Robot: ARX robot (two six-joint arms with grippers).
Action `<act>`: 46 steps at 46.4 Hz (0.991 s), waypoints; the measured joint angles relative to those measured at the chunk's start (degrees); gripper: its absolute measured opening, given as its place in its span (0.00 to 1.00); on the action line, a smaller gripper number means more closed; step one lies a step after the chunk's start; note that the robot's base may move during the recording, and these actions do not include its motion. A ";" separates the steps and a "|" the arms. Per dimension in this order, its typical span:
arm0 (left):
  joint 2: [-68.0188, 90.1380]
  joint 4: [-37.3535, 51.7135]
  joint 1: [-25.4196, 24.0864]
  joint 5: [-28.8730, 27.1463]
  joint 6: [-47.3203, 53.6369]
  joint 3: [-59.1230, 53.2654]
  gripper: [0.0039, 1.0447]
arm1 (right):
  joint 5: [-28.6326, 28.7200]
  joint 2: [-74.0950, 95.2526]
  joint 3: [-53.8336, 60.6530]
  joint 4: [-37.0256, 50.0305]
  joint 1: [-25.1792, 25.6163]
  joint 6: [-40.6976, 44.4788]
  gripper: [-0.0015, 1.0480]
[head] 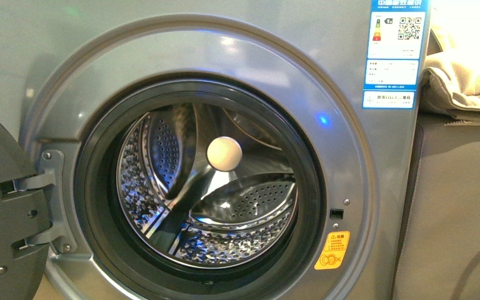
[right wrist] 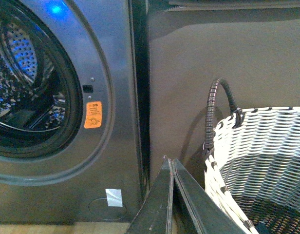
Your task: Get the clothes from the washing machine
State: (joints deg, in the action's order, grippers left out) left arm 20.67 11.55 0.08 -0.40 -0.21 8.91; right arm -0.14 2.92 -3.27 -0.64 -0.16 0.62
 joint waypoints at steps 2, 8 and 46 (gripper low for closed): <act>-0.68 0.00 0.00 0.22 0.02 -0.63 0.03 | 0.02 -0.11 0.17 0.04 0.00 0.00 0.02; -2.62 -0.04 0.02 0.44 0.02 -2.40 0.03 | 0.00 -0.79 0.83 0.20 0.00 0.00 0.02; -20.37 -11.56 0.02 0.39 0.02 -8.44 0.03 | 0.02 -2.67 2.97 0.44 0.02 0.00 0.02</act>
State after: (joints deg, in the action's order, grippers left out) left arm 0.30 -0.01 0.10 -0.01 -0.19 0.47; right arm -0.12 0.25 -0.30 -0.21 -0.14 0.62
